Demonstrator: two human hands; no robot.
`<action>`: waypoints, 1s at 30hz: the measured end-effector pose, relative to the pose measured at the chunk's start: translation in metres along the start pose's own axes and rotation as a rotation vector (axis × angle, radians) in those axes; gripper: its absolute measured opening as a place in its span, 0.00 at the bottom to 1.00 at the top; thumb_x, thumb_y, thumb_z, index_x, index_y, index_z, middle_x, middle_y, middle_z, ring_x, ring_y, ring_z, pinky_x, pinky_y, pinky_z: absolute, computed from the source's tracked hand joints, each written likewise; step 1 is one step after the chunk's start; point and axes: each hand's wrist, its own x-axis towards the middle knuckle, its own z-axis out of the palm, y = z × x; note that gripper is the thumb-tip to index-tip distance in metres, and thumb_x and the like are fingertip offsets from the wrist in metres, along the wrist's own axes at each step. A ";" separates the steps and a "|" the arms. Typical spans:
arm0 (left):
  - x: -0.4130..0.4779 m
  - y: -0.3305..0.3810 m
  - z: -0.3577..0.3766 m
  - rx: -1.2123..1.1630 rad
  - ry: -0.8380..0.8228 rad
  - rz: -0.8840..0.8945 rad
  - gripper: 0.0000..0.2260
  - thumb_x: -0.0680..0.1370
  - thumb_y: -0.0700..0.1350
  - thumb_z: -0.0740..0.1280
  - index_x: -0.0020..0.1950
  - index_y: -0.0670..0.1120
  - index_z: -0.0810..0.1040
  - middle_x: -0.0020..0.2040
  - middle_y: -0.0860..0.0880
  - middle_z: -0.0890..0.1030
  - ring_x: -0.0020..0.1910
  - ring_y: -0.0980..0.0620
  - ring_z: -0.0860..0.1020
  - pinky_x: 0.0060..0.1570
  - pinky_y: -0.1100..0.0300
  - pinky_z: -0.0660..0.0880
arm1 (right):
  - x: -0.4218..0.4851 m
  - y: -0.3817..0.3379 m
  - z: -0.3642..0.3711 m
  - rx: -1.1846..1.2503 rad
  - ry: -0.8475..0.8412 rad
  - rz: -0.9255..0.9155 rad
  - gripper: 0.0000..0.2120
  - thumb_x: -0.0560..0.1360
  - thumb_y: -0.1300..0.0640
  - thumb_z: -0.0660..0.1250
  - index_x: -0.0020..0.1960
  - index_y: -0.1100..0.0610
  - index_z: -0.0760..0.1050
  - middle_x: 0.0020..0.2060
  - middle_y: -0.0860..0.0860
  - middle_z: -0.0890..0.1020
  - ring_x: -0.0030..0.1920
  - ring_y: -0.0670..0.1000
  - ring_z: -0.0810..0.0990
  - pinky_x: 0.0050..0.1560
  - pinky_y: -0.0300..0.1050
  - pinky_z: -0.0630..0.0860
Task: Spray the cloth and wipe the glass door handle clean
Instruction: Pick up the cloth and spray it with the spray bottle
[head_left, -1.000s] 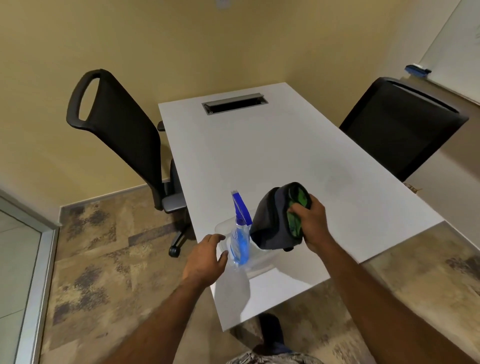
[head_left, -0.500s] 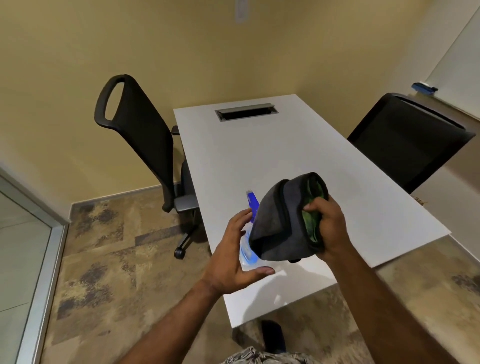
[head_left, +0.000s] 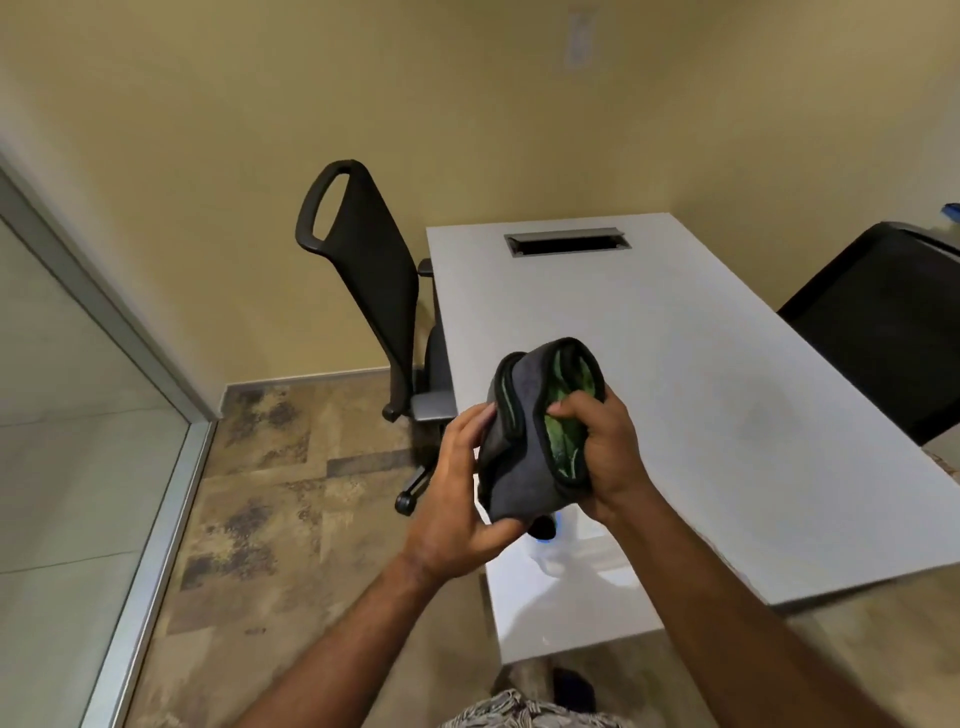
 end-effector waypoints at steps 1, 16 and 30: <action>0.000 0.001 -0.004 -0.024 0.014 -0.009 0.40 0.70 0.45 0.74 0.78 0.39 0.60 0.74 0.41 0.65 0.72 0.39 0.69 0.64 0.39 0.74 | 0.002 0.000 0.003 0.005 -0.020 0.003 0.17 0.64 0.61 0.65 0.52 0.61 0.78 0.41 0.58 0.82 0.40 0.55 0.82 0.38 0.47 0.80; -0.012 0.008 -0.028 -0.416 0.388 -0.399 0.17 0.83 0.45 0.55 0.70 0.43 0.72 0.63 0.47 0.82 0.65 0.46 0.78 0.62 0.57 0.76 | 0.011 0.032 0.039 0.012 -0.217 0.077 0.20 0.73 0.51 0.69 0.63 0.58 0.76 0.52 0.56 0.83 0.53 0.53 0.83 0.56 0.49 0.80; -0.013 0.009 -0.031 -0.476 0.445 -0.508 0.21 0.82 0.48 0.58 0.70 0.37 0.72 0.61 0.41 0.81 0.61 0.47 0.81 0.54 0.59 0.79 | 0.004 0.068 0.035 -0.599 -0.197 -0.253 0.32 0.66 0.40 0.75 0.66 0.43 0.66 0.59 0.42 0.75 0.58 0.39 0.77 0.53 0.30 0.76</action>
